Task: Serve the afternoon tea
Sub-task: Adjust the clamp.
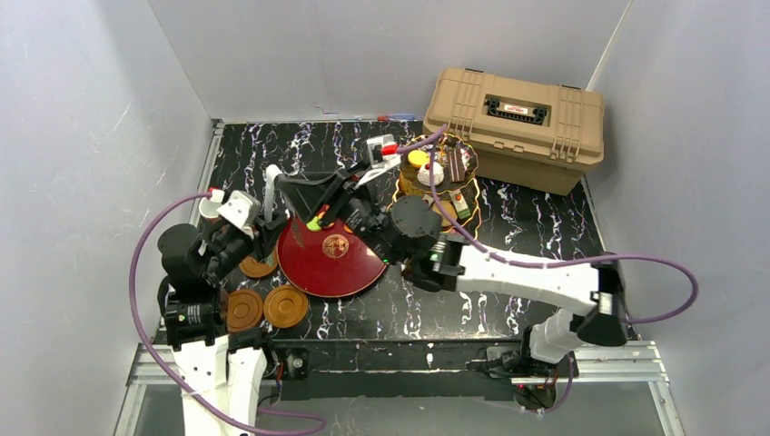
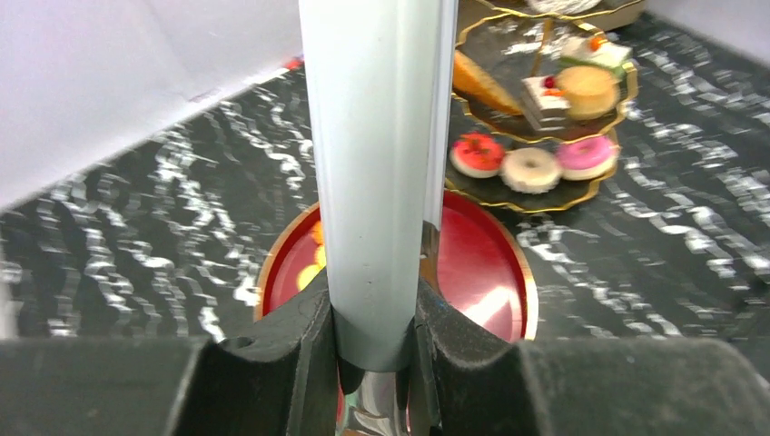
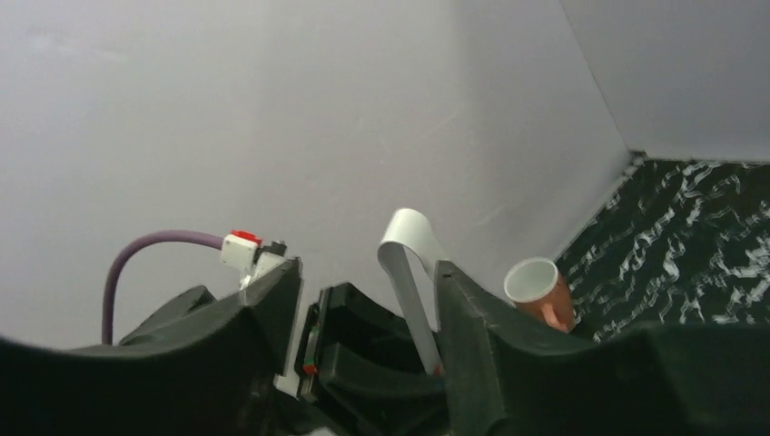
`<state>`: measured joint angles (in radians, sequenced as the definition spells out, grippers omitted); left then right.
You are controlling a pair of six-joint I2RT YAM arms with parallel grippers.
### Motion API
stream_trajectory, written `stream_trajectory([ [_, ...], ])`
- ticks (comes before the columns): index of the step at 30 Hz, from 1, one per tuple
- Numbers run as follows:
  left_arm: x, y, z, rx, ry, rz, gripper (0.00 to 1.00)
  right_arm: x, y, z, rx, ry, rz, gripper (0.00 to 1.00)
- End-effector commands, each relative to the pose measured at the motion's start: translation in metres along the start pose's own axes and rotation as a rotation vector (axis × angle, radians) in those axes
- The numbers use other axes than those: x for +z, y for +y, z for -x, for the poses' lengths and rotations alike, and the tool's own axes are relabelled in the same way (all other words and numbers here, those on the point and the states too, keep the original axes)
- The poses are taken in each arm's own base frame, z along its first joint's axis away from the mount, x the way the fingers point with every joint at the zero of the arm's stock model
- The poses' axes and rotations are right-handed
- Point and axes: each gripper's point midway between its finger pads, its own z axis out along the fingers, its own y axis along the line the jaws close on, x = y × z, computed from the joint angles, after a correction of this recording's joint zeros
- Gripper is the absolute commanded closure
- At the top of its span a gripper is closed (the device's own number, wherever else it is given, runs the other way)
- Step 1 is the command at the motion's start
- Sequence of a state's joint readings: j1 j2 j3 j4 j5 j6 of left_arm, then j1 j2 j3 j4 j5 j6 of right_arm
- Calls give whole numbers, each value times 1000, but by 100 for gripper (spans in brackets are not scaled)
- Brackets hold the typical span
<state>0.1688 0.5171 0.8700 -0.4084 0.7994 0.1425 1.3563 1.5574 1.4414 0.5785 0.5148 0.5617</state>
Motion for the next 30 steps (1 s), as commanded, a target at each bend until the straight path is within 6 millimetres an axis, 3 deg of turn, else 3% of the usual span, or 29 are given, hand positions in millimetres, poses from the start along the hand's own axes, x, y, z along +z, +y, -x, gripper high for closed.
stream_trajectory([
  [1, -11, 26, 24, 324, -24, 121, 100, -30, -8, 27, -178, 109, -87, 25],
  [3, -11, 28, 31, 370, -31, 123, 100, -35, -16, 23, -237, 165, -122, 4],
  [4, -11, 27, 37, 385, -40, 117, 100, -36, -20, 20, -258, 182, -134, 2],
  [9, -12, 21, 48, 389, -65, 95, 100, -25, -20, 7, -308, 226, -138, 2],
  [14, -13, 21, 46, 397, -66, 100, 100, -11, -3, -18, -319, 259, -46, 2],
  [20, -13, 18, 44, 390, -63, 83, 100, -3, 7, -30, -291, 250, 8, 2],
  [30, -18, 2, 35, 417, -61, 26, 100, 19, 9, -42, -232, 226, 16, 14],
])
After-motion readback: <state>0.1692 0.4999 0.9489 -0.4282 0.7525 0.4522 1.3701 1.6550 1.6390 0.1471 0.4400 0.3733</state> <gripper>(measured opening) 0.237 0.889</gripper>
